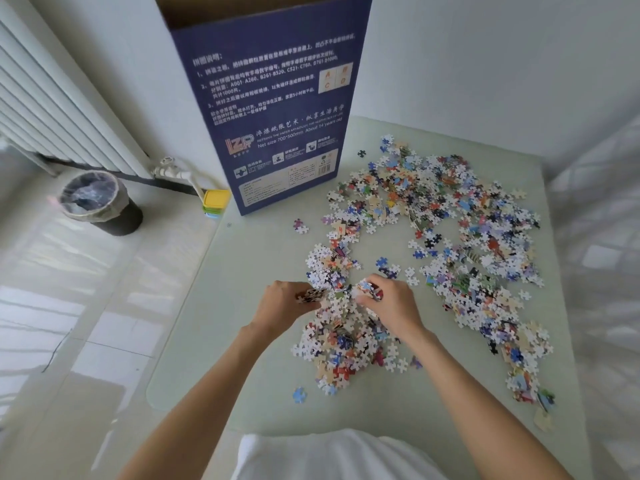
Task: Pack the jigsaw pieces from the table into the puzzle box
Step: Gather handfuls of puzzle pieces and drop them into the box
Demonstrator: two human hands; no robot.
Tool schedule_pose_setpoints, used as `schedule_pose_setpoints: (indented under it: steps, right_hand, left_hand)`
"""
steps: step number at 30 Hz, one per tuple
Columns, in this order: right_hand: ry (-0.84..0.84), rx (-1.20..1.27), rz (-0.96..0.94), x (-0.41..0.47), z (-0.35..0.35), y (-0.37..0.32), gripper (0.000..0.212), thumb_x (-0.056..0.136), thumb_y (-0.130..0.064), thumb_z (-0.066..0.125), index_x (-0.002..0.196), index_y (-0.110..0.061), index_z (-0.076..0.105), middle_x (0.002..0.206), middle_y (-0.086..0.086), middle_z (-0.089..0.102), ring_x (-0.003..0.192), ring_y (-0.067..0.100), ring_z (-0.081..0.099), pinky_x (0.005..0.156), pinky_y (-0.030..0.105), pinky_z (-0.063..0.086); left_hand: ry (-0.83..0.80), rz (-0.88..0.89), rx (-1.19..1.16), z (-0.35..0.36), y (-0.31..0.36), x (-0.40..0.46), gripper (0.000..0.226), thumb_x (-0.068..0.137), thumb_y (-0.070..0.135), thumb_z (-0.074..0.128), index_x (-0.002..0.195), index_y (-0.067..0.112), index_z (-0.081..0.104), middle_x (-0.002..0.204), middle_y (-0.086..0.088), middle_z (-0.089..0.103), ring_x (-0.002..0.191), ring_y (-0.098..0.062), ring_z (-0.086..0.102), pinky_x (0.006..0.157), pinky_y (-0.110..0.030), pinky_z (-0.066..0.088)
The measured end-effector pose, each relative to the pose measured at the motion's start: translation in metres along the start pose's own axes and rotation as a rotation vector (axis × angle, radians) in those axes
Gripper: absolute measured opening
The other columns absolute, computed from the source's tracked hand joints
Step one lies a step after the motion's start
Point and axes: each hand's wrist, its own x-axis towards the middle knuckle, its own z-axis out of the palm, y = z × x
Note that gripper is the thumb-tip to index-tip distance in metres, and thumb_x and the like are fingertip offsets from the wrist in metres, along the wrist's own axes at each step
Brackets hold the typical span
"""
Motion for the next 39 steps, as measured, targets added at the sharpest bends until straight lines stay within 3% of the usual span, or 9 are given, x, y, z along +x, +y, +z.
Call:
schedule_pose_setpoints:
  steps: [4, 8, 10, 13, 16, 20, 24, 32, 39]
  right_hand:
    - [-0.006, 0.177, -0.129, 0.023, -0.053, -0.033, 0.02, 0.077, -0.033, 0.071, 0.082, -0.021, 0.056, 0.061, -0.016, 0.052, 0.048, -0.004, 0.049, 0.046, 0.009, 0.034]
    - [0.02, 0.314, -0.261, 0.056, -0.115, -0.073, 0.038, 0.071, -0.044, 0.07, 0.099, -0.02, 0.066, 0.092, -0.01, 0.07, 0.077, -0.001, 0.064, 0.07, 0.01, 0.046]
    - [0.059, 0.397, -0.314, 0.074, -0.145, -0.096, 0.024, 0.071, -0.036, 0.073, 0.091, -0.025, 0.065, 0.087, -0.011, 0.07, 0.074, 0.001, 0.064, 0.07, 0.013, 0.049]
    - [0.134, 0.435, -0.409, 0.104, -0.182, -0.128, 0.016, 0.073, -0.031, 0.073, 0.084, -0.029, 0.062, 0.083, -0.012, 0.068, 0.072, 0.0, 0.062, 0.068, 0.013, 0.05]
    - [0.209, 0.396, -0.477, 0.142, -0.21, -0.154, 0.018, 0.078, -0.028, 0.072, 0.09, -0.021, 0.061, 0.086, -0.01, 0.066, 0.075, 0.006, 0.062, 0.069, 0.025, 0.054]
    - [0.341, 0.286, -0.596, 0.189, -0.242, -0.199, 0.02, 0.078, -0.032, 0.073, 0.086, -0.019, 0.059, 0.08, -0.01, 0.062, 0.07, 0.005, 0.058, 0.061, 0.016, 0.046]
    - [0.367, 0.184, -0.712, 0.23, -0.258, -0.233, 0.026, 0.076, -0.031, 0.075, 0.085, -0.01, 0.062, 0.078, 0.0, 0.064, 0.068, 0.014, 0.057, 0.063, 0.03, 0.046]
    - [0.147, -0.181, -0.803, 0.266, -0.238, -0.252, 0.026, 0.082, -0.031, 0.069, 0.096, -0.012, 0.06, 0.087, 0.001, 0.066, 0.077, 0.015, 0.058, 0.071, 0.031, 0.045]
    - [0.048, -0.221, -0.796, 0.274, -0.227, -0.256, 0.017, 0.081, -0.015, 0.069, 0.098, -0.018, 0.066, 0.092, -0.002, 0.07, 0.084, 0.011, 0.065, 0.084, 0.038, 0.052]
  left_hand:
    - [0.181, 0.199, 0.059, -0.062, 0.037, 0.014, 0.025, 0.079, 0.038, 0.07, 0.091, 0.016, 0.07, 0.083, 0.003, 0.072, 0.073, -0.015, 0.065, 0.068, -0.03, 0.053]
    - [0.415, 0.381, 0.1, -0.155, 0.088, 0.032, 0.021, 0.078, 0.031, 0.073, 0.089, 0.014, 0.071, 0.082, 0.003, 0.072, 0.07, -0.011, 0.065, 0.065, -0.028, 0.055]
    - [0.533, 0.441, 0.151, -0.204, 0.112, 0.046, 0.02, 0.08, 0.034, 0.07, 0.091, 0.017, 0.071, 0.081, 0.009, 0.07, 0.068, -0.007, 0.064, 0.063, -0.023, 0.054]
    - [0.695, 0.437, 0.164, -0.263, 0.141, 0.071, 0.021, 0.082, 0.035, 0.068, 0.096, 0.019, 0.07, 0.08, 0.014, 0.063, 0.071, -0.004, 0.06, 0.06, -0.017, 0.044]
    - [0.797, 0.368, 0.145, -0.298, 0.154, 0.108, 0.022, 0.082, 0.035, 0.068, 0.095, 0.017, 0.069, 0.078, 0.008, 0.063, 0.069, -0.009, 0.055, 0.063, -0.022, 0.034]
    - [0.741, 0.193, 0.253, -0.312, 0.147, 0.146, 0.024, 0.084, 0.036, 0.065, 0.086, 0.012, 0.065, 0.072, 0.0, 0.058, 0.069, -0.023, 0.055, 0.062, -0.029, 0.036]
    - [0.633, 0.1, 0.323, -0.312, 0.135, 0.158, 0.028, 0.083, 0.037, 0.065, 0.1, 0.015, 0.068, 0.093, -0.004, 0.069, 0.088, -0.026, 0.062, 0.077, -0.035, 0.05]
    - [0.638, 0.211, 0.281, -0.309, 0.126, 0.138, 0.021, 0.085, 0.037, 0.063, 0.103, 0.027, 0.067, 0.088, 0.012, 0.07, 0.082, -0.007, 0.063, 0.075, -0.031, 0.054]
    - [0.679, 0.282, 0.399, -0.3, 0.121, 0.13, 0.015, 0.086, 0.023, 0.062, 0.098, 0.03, 0.069, 0.09, 0.01, 0.07, 0.082, -0.013, 0.064, 0.07, -0.036, 0.054]
